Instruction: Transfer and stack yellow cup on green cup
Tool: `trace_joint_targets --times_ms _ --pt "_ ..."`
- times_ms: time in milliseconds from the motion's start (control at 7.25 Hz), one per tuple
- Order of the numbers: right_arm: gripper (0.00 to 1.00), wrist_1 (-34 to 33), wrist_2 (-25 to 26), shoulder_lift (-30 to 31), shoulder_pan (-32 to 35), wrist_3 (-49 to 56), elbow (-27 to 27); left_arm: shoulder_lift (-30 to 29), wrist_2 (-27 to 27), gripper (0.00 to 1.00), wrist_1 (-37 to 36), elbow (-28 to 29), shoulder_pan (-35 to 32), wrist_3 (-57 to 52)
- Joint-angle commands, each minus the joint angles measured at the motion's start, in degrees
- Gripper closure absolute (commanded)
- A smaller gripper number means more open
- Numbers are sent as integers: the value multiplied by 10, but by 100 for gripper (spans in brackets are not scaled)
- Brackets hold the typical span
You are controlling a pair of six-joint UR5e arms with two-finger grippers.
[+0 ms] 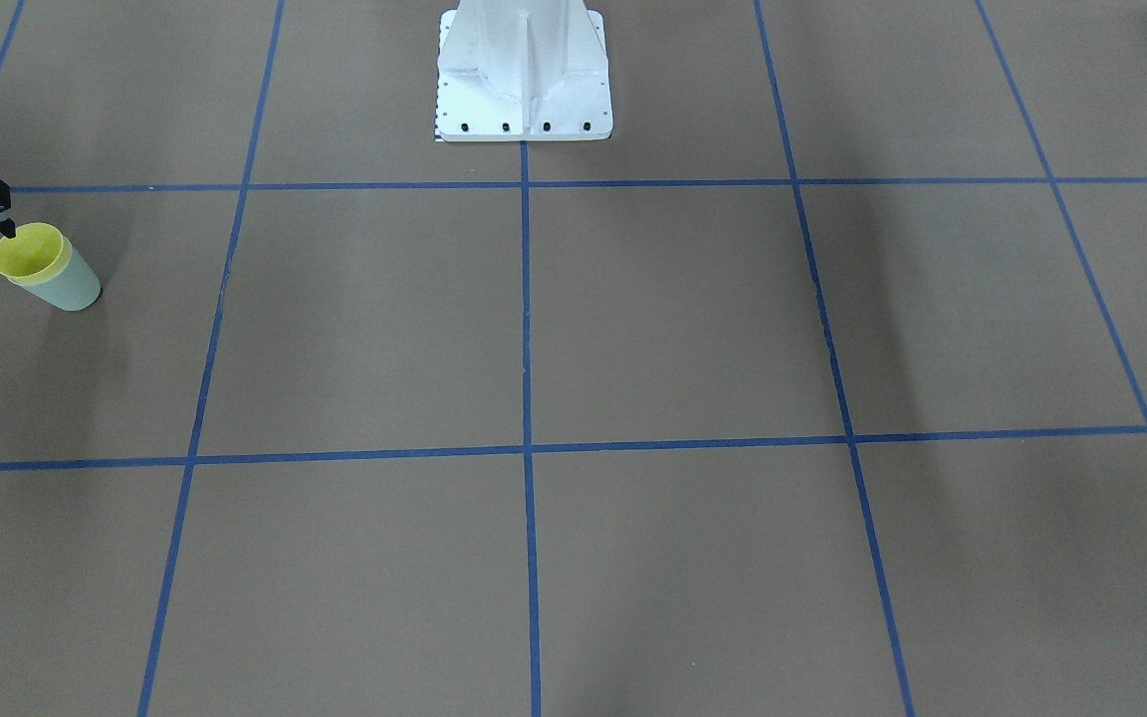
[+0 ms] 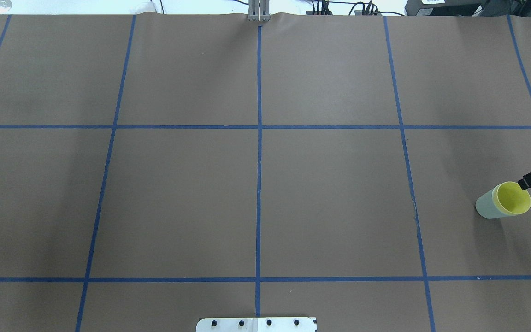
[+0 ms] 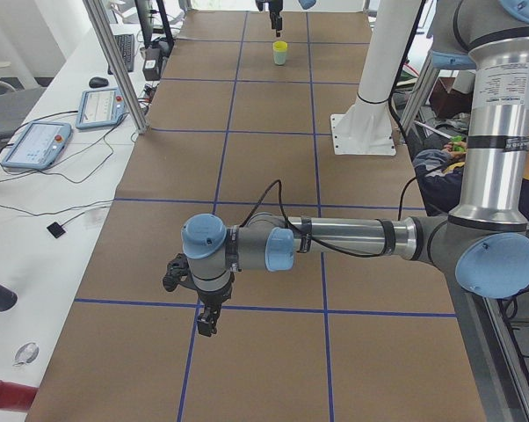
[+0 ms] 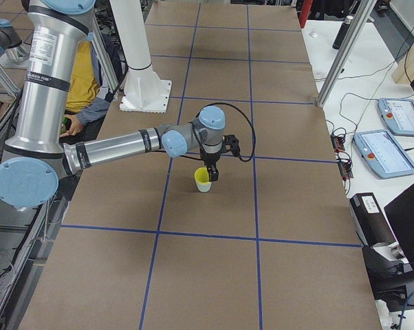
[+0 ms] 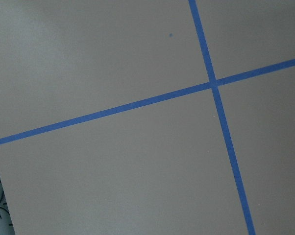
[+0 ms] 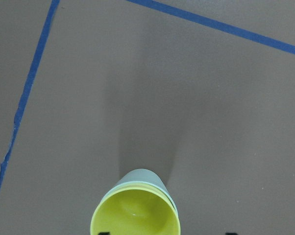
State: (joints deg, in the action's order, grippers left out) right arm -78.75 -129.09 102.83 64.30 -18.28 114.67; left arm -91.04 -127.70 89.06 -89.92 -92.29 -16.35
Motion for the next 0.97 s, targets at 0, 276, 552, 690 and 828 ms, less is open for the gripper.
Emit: trace_joint_targets --times_ms 0,276,552,690,828 --pt "0 -6 -9 -11 112 34 -33 1 0 0 -2 3 0 0" --pt "0 -30 -9 -38 199 99 -80 2 2 0 -2 4 -1 0" --pt "0 -206 -9 -121 263 209 -88 2 2 0 -6 7 -1 1" --pt "0 -272 -6 -127 269 235 -89 3 2 0 -9 7 -2 1" --pt "0 -272 -4 -91 269 231 -90 2 3 0 -41 4 -4 1"
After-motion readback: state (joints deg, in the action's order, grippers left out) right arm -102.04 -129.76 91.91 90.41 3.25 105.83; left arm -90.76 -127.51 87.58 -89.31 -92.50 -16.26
